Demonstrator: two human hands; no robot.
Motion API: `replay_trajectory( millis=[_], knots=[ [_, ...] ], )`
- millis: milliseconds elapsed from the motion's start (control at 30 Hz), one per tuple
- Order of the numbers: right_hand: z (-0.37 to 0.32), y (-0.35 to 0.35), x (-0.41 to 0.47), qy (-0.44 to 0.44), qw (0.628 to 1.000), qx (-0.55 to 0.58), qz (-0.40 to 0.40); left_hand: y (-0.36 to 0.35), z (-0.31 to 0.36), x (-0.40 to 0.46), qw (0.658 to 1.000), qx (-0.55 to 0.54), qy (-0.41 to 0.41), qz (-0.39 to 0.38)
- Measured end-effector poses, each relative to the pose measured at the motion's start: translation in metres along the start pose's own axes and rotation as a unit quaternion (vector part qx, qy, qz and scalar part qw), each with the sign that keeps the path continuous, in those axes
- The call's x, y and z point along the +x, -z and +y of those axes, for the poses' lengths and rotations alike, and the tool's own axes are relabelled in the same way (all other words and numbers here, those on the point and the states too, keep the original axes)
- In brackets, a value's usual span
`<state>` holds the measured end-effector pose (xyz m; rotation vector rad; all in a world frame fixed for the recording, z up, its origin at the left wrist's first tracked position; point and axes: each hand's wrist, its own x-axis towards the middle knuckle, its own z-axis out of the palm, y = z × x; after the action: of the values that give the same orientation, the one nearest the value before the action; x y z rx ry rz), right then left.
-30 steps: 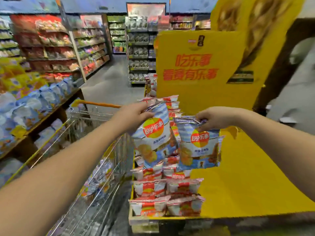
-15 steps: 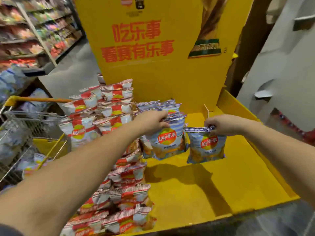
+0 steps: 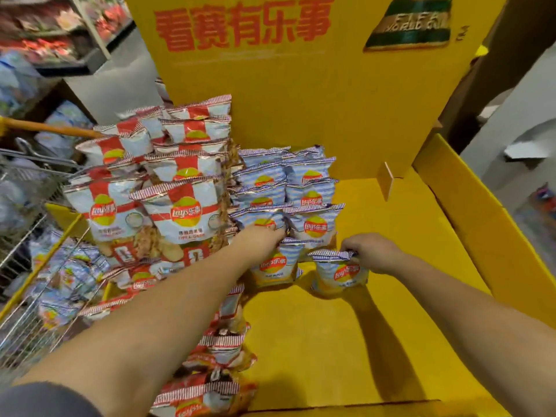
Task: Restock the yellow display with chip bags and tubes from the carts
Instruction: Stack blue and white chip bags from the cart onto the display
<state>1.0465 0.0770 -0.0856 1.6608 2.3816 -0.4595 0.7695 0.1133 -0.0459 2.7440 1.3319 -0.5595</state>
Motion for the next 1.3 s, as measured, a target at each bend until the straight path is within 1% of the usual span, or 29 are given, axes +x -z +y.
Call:
replay_trajectory(
  millis=[67, 233, 333, 433, 533, 667, 733, 800, 833, 900, 967, 1033, 1100, 1200, 1300],
  knots=[
    [0.001, -0.011, 0.016, 0.016, 1.000, 0.000, 0.005, -0.012, -0.004, 0.005, 1.000, 0.030, 0.007, 0.002],
    [-0.003, -0.019, 0.052, 0.038, 0.999, 0.006, 0.036, -0.037, -0.013, 0.017, 0.996, 0.062, 0.059, 0.008],
    [-0.008, -0.016, 0.070, 0.033, 0.997, 0.025, 0.072, -0.043, -0.015, 0.023, 0.994, 0.055, 0.088, 0.017],
    [-0.013, -0.022, 0.077, 0.025, 0.997, 0.004, 0.078, -0.049, -0.017, 0.027, 0.992, 0.025, 0.119, 0.013],
    [-0.018, -0.029, 0.077, -0.002, 0.996, -0.014, 0.093, -0.054, -0.018, 0.031, 0.988, -0.014, 0.151, 0.023],
    [-0.028, -0.027, 0.072, -0.071, 0.986, -0.042, 0.144, -0.051, -0.016, 0.033, 0.982, -0.046, 0.177, 0.040],
    [-0.035, -0.026, 0.067, -0.103, 0.983, -0.049, 0.142, -0.045, -0.015, 0.030, 0.979, -0.072, 0.185, 0.053],
    [-0.041, -0.023, 0.059, -0.132, 0.983, -0.033, 0.124, -0.035, -0.014, 0.022, 0.971, -0.122, 0.185, 0.085],
    [-0.044, -0.019, 0.056, -0.146, 0.982, -0.014, 0.116, -0.030, -0.012, 0.016, 0.964, -0.164, 0.181, 0.103],
    [-0.057, -0.006, 0.048, -0.167, 0.978, 0.025, 0.122, -0.020, -0.010, -0.006, 0.938, -0.262, 0.178, 0.137],
    [-0.072, 0.011, 0.040, -0.176, 0.965, 0.092, 0.172, -0.008, -0.009, -0.031, 0.911, -0.335, 0.177, 0.163],
    [-0.106, 0.031, 0.031, -0.143, 0.943, 0.186, 0.236, 0.002, -0.014, -0.068, 0.874, -0.403, 0.189, 0.196],
    [-0.153, 0.053, 0.024, -0.088, 0.915, 0.290, 0.266, 0.009, -0.024, -0.111, 0.830, -0.462, 0.199, 0.239],
    [-0.244, 0.075, 0.013, -0.023, 0.885, 0.397, 0.243, 0.005, -0.050, -0.177, 0.773, -0.514, 0.231, 0.291],
    [-0.343, 0.069, 0.014, 0.014, 0.856, 0.477, 0.198, -0.019, -0.089, -0.250, 0.721, -0.537, 0.294, 0.324]
  ],
)
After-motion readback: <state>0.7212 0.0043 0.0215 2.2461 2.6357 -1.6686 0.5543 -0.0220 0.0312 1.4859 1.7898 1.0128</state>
